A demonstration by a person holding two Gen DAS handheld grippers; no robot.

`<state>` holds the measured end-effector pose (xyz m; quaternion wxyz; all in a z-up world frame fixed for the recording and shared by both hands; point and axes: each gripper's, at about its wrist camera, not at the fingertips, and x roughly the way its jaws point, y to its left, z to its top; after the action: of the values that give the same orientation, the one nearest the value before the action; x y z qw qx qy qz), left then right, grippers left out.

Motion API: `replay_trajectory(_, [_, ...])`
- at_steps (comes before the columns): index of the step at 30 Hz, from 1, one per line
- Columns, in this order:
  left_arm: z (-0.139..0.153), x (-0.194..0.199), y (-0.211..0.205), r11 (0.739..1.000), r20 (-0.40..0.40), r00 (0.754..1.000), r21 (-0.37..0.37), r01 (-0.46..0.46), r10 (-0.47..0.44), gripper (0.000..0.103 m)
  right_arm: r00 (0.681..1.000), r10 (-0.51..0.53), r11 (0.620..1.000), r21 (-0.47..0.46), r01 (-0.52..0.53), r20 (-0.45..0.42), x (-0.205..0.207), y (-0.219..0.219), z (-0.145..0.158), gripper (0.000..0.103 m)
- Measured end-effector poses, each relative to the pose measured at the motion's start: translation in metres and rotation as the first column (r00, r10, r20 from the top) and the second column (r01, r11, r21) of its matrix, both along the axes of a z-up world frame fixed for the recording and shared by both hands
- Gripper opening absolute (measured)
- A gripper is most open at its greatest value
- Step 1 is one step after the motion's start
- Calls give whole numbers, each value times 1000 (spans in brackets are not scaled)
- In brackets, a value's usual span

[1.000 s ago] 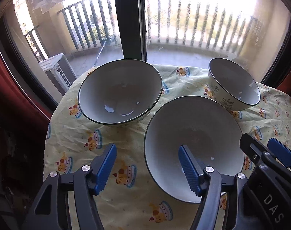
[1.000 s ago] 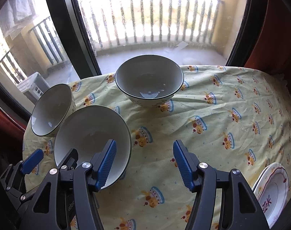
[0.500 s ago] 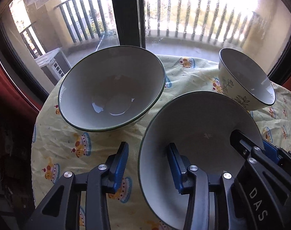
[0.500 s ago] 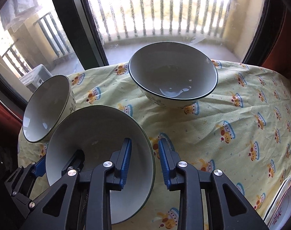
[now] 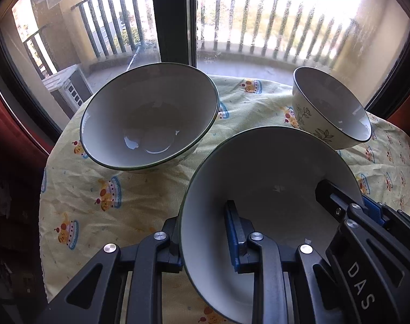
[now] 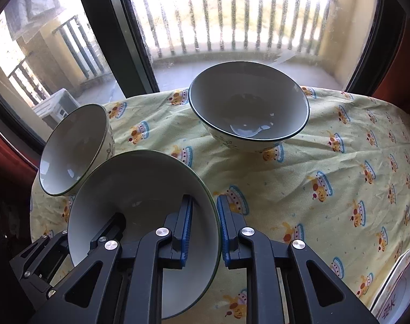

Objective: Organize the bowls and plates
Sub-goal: 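Carry the bowl beside the plate stack, set it down, open both grippers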

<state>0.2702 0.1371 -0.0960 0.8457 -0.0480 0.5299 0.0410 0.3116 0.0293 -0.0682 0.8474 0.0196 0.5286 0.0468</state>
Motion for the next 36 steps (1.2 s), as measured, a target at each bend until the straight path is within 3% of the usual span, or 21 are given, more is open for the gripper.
replay_trajectory(23, [27,-98,-68,999,21,999,26,26,-27,24,1000,-32,999,21,32,0,-105,-68,32,21])
replay_trajectory(36, [21,-155,-122,999,-31,999,2,35,-35,25,999,-13,1000,-5,13,-35,-172,-127,28,21])
